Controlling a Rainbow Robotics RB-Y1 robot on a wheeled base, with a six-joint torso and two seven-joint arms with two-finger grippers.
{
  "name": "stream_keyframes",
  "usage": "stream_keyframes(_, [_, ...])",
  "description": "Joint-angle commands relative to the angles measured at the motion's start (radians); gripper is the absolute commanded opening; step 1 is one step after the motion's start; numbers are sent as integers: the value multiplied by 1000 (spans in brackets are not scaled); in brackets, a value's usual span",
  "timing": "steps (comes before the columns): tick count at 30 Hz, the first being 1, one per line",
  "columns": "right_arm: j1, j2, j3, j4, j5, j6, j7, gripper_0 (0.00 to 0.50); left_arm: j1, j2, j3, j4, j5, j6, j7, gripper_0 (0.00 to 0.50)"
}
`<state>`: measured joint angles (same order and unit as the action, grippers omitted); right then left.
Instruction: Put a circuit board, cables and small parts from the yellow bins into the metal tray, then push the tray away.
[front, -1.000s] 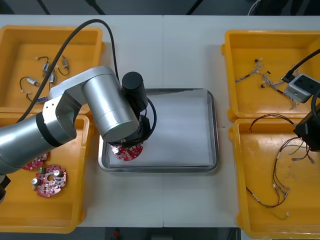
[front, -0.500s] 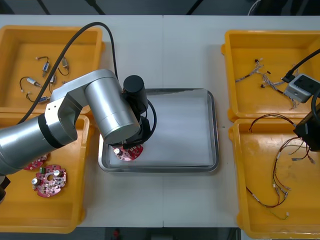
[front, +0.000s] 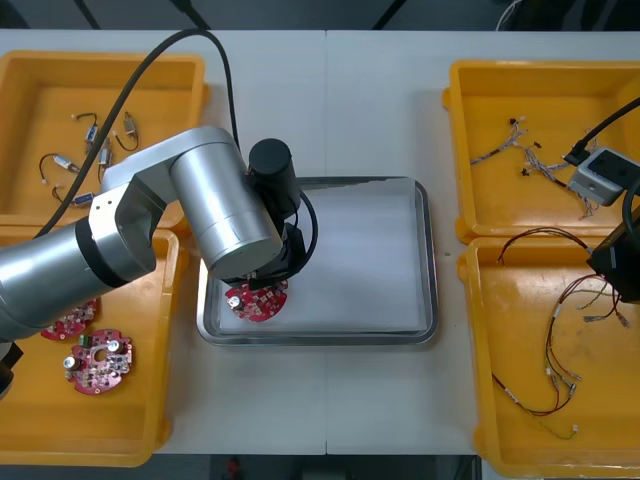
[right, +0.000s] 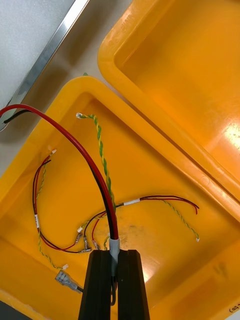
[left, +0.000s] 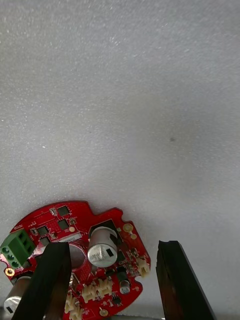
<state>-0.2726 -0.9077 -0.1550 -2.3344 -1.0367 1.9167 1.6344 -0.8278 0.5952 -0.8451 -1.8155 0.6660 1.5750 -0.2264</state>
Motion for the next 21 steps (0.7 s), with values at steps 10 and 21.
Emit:
stream_keyframes(10, [-23,-39,8,-5,7,3,13,0,-73,179,256,-235,221,132,96,500])
stream_keyframes(21, [-74,-71,92,15,-6,3,13,0,-108,368,454,-136,457,148,124,500])
